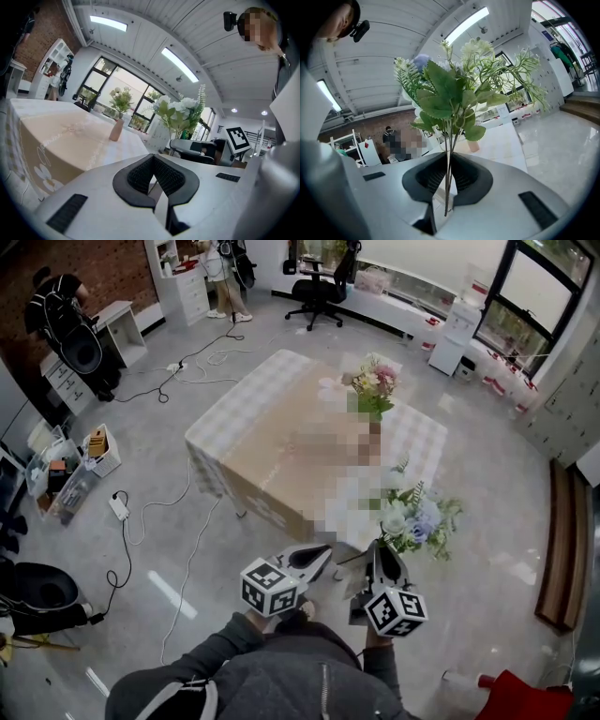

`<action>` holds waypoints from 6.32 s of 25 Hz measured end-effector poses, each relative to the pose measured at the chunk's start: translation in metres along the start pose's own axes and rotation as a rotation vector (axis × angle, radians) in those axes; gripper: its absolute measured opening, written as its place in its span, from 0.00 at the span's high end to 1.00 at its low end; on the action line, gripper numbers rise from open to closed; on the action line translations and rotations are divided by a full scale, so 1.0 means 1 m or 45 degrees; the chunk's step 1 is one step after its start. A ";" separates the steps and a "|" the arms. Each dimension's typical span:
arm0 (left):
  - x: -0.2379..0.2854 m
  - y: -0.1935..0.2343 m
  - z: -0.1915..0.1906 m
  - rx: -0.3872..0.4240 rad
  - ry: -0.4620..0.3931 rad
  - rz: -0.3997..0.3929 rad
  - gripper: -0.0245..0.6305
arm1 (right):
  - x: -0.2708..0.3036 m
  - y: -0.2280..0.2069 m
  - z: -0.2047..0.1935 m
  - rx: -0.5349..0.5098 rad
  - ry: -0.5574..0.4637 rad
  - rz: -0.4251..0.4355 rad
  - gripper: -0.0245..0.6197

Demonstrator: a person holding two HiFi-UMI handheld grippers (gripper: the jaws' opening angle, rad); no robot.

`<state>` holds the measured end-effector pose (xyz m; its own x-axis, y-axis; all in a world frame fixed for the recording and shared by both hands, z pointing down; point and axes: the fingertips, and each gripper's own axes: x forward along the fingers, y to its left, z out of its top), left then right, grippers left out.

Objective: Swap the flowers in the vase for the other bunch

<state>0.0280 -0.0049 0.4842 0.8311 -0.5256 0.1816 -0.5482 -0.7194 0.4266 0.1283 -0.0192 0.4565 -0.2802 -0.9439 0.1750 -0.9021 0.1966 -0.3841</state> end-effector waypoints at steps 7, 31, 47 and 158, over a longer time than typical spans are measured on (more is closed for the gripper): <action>0.021 0.019 0.009 -0.005 0.004 -0.004 0.95 | 0.026 -0.015 0.004 0.016 0.003 -0.002 0.91; 0.038 0.028 0.015 -0.004 0.026 -0.020 0.95 | 0.017 -0.040 -0.004 0.078 -0.002 -0.076 0.91; 0.060 0.060 0.048 -0.005 -0.026 0.007 0.95 | 0.042 -0.056 0.011 0.096 -0.016 -0.111 0.91; 0.272 0.188 0.185 0.193 -0.024 -0.051 0.91 | 0.218 -0.167 0.122 0.140 -0.057 -0.266 0.91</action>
<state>0.1343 -0.3671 0.4495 0.8516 -0.5023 0.1497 -0.5234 -0.7997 0.2942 0.2576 -0.2902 0.4477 -0.0739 -0.9723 0.2216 -0.8971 -0.0322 -0.4407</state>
